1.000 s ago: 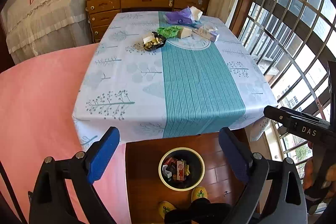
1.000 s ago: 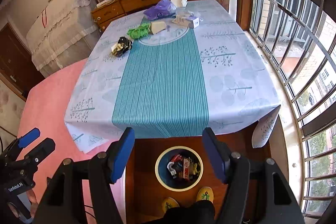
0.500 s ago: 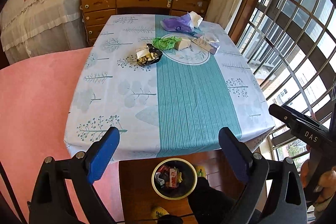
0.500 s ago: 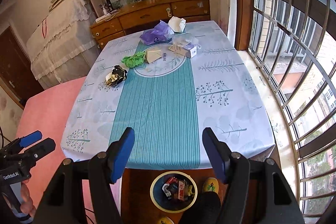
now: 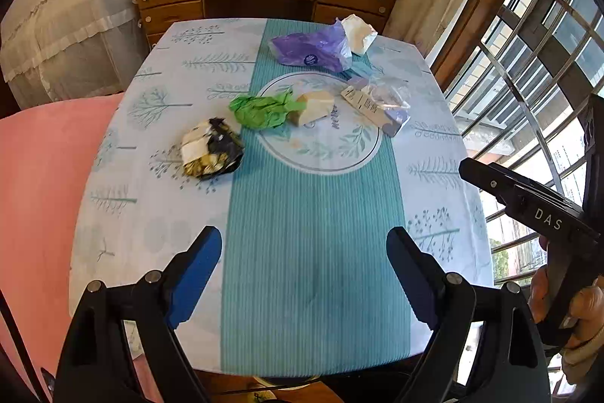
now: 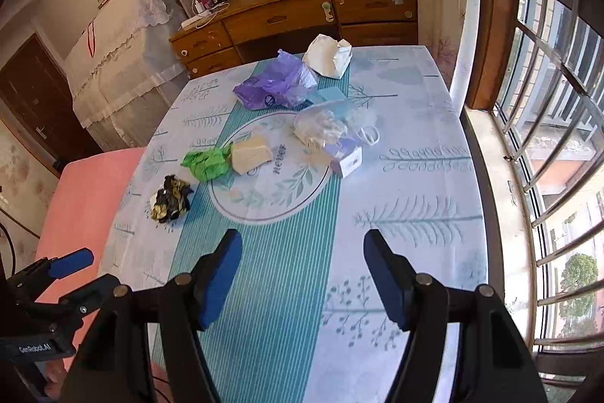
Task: Collect trash
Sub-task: 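Grasp the clear plastic bottle with the right tool while the left tool grasps the purple-white box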
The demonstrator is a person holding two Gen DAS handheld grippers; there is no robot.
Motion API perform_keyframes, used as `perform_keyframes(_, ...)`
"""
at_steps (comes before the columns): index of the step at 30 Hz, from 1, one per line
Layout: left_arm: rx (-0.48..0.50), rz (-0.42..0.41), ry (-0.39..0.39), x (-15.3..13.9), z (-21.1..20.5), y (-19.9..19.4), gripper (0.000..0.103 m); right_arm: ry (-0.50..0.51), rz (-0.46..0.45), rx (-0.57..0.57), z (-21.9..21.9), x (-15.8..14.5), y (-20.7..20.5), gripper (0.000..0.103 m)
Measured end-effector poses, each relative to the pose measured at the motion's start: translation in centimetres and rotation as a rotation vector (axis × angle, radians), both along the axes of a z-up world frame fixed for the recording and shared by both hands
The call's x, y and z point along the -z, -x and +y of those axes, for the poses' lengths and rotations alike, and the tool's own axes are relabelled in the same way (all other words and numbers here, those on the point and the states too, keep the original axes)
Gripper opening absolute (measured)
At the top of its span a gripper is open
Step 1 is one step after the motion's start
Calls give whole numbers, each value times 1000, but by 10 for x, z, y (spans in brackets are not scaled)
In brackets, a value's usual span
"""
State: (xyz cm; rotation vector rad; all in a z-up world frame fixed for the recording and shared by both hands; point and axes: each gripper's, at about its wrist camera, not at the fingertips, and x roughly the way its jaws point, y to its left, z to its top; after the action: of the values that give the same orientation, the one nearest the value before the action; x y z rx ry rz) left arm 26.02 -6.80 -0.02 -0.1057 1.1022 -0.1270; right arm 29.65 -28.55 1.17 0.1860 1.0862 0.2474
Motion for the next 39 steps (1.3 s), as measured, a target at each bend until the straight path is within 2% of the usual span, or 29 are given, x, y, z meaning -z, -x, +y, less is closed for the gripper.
perform_keyframes(5,1,1,-1,5,-49,-69,88,-90,63,4,-29,16,-74,67)
perform_keyframes(8,-3,11,-27,13,-67,-102,87,-163,124,35,-39,33,-111,67)
perform_keyframes(15,-81,85,-11,38,-66,-140,85,-274,293,105,-46,94,-170,67)
perform_keyframes(19,-131,123,1,51,-58,-143,85,-366,332,128,-46,114,-186,70)
perform_keyframes(26,-165,157,8,58,-54,-144,85,-434,395,122,-34,129,-201,70)
perform_keyframes(28,-172,159,12,58,-52,-145,85,-434,391,106,-27,129,-202,68)
perform_keyframes(31,-177,163,16,58,-49,-146,85,-443,364,80,-21,125,-201,55)
perform_keyframes(39,-185,173,45,60,-48,-154,85,-433,301,28,-28,102,-193,53)
